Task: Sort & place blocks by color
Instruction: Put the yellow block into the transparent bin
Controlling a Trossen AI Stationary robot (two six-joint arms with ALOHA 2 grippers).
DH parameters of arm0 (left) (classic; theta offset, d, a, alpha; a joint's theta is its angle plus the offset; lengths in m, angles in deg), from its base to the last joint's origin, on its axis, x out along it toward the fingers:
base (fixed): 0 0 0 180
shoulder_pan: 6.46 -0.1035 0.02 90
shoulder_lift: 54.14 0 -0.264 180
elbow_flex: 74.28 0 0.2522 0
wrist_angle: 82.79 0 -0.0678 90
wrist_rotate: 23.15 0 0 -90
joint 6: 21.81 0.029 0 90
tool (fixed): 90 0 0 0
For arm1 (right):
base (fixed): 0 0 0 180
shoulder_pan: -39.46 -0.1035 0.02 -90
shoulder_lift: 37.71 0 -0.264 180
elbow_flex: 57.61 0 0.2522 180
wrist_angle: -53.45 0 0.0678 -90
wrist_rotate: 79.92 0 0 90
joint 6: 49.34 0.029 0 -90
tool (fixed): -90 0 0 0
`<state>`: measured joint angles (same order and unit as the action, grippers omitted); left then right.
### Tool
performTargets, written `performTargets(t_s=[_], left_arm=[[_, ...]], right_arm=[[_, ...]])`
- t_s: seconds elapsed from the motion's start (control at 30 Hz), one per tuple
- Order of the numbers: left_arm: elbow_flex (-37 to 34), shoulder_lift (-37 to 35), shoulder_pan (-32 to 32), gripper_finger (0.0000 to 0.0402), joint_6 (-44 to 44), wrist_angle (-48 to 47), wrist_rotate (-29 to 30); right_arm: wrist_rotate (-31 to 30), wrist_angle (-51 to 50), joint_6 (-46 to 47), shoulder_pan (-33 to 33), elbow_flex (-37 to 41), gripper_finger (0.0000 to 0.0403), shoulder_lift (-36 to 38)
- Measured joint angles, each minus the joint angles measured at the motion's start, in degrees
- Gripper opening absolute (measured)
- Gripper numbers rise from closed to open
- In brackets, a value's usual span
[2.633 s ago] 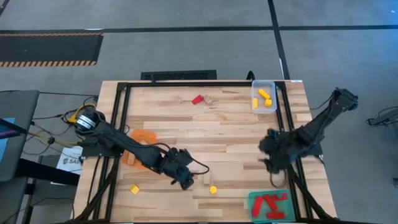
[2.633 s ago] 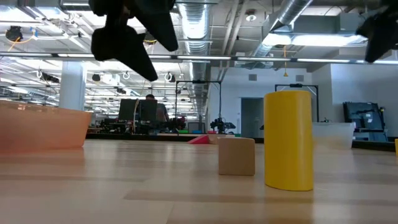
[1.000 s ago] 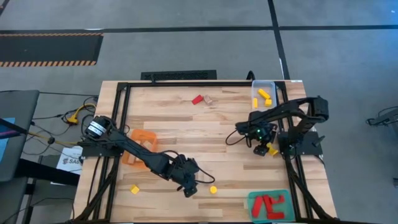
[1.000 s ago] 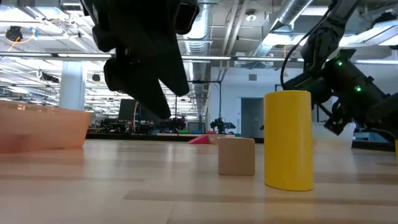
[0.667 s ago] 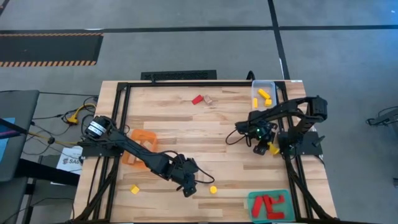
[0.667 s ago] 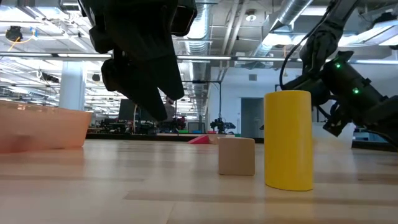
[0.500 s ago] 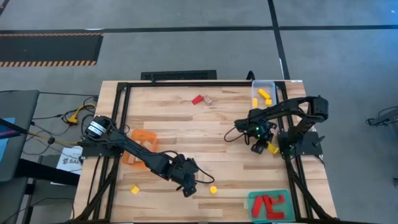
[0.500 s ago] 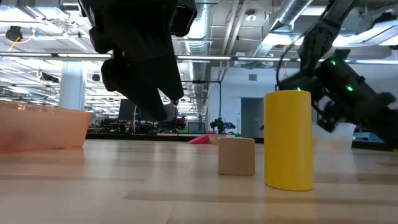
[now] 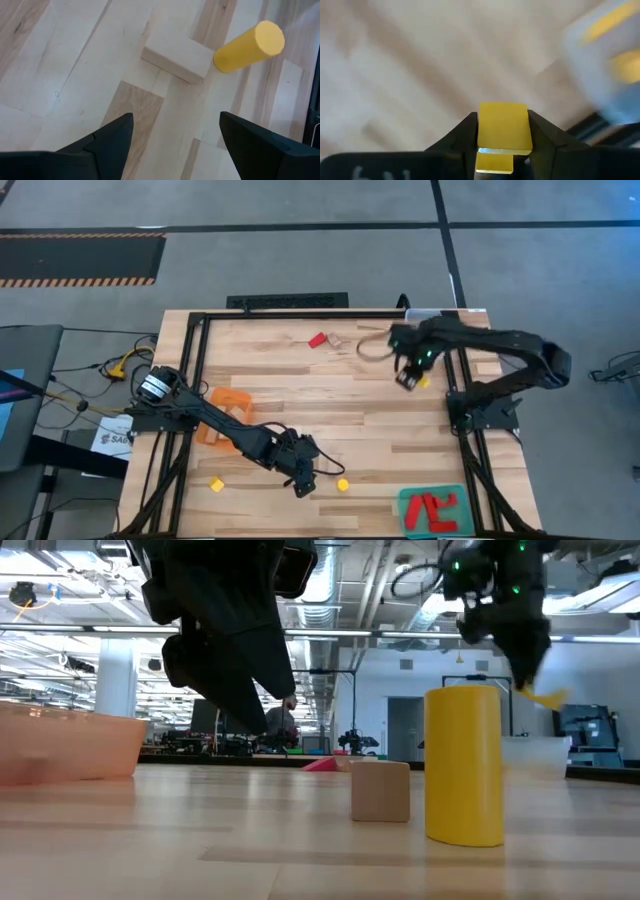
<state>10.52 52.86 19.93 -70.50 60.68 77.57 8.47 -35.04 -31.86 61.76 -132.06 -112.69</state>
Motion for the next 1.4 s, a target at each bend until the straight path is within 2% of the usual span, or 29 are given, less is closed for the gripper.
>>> performTargets(t_s=[0.17,0.27,0.33,0.53,0.73,1.07,1.2,1.4], left_arm=[[0.0,0.0,0.0,0.0283,-0.1,0.0,0.3],[0.0,0.0,0.0,0.0283,-1.1,0.8,1.0],[0.0,0.0,0.2,0.0283,-1.6,1.4,2.0],[0.0,0.0,0.9,0.0283,-3.0,2.3,4.1],[0.0,0.0,1.7,0.0283,-5.3,2.2,5.0],[0.0,0.0,2.3,0.0283,-7.6,0.6,5.0],[0.0,-0.1,2.6,0.0283,-7.9,-0.9,5.1],[0.0,-1.3,1.7,0.0283,-3.7,-5.0,5.2]], right_arm=[[-12.7,2.5,-0.6,8.3,-5.4,0.0126,3.0],[-20.6,5.8,-1.5,12.7,-6.6,0.0140,4.0],[-22.9,8.8,-2.6,15.8,-6.6,0.0153,4.0],[-22.2,15.7,-6.4,22.7,-6.5,0.0163,1.4],[-22.0,15.8,-8.4,24.8,-6.5,0.0172,-2.9],[-22.0,15.1,-9.2,27.0,-6.5,0.0251,-8.7],[-21.0,15.2,-9.1,26.7,-6.5,0.0269,-8.3],[-13.8,14.8,-6.3,22.9,-6.5,0.0271,-2.7]])
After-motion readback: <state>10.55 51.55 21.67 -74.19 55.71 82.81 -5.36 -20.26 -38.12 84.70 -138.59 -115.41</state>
